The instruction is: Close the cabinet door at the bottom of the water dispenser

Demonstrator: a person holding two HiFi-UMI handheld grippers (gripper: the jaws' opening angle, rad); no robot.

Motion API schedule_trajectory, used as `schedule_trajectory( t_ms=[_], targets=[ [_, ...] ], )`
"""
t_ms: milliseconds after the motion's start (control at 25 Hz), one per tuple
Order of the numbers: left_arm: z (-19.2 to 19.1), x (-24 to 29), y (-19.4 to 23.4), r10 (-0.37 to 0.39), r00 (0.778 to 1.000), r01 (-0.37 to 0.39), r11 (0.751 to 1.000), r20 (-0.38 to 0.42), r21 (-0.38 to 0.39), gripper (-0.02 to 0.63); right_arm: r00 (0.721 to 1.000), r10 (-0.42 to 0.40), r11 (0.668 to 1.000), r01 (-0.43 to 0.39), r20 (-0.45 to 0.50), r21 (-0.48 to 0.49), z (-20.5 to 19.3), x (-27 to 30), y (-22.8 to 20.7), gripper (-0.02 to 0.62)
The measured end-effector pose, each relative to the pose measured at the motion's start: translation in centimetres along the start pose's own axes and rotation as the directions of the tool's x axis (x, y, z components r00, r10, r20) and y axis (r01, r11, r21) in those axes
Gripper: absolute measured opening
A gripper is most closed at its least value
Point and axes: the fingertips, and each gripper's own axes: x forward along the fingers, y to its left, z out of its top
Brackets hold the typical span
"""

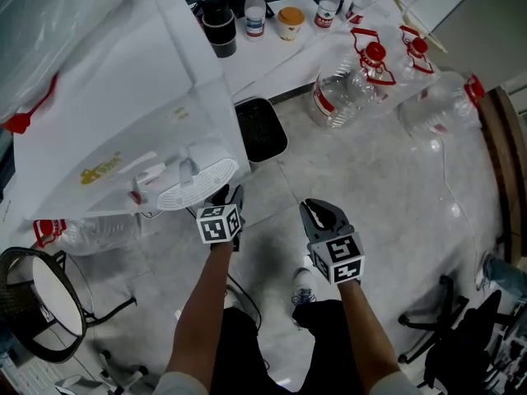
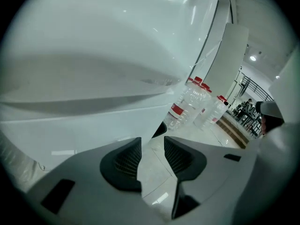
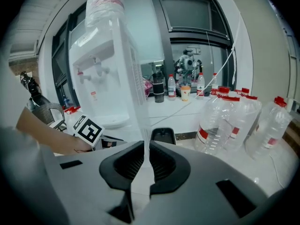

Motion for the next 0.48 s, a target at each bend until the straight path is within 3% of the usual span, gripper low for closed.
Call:
schedule_trajectory(
  t_ms=[120,240,480],
  targets=[
    [0.1,-2.7,-1.0,-0.003,1.0,0.004,1.0,-0.028,0.025,0.159,1.0,-0.011,1.0,0.011,0.001,0.006,1.6,-2.1,0.4,0.061],
    [1.5,-6.8,-1.5,0.021,0.999,-0.019,0.998,-0.032,0.056,0.104,1.0,-0.015,1.0,0.015,0.012,0.0,4.4,-4.8,1.3,0.061],
    [6.3,-15.8,-4.9,0.012,1.0,-0.007,0.983,-0.026,0.184,0.033,0.998,-0.059,0.997,0.059,0.009,-0.045,10.5,-10.9,1.8,0.052]
  ],
)
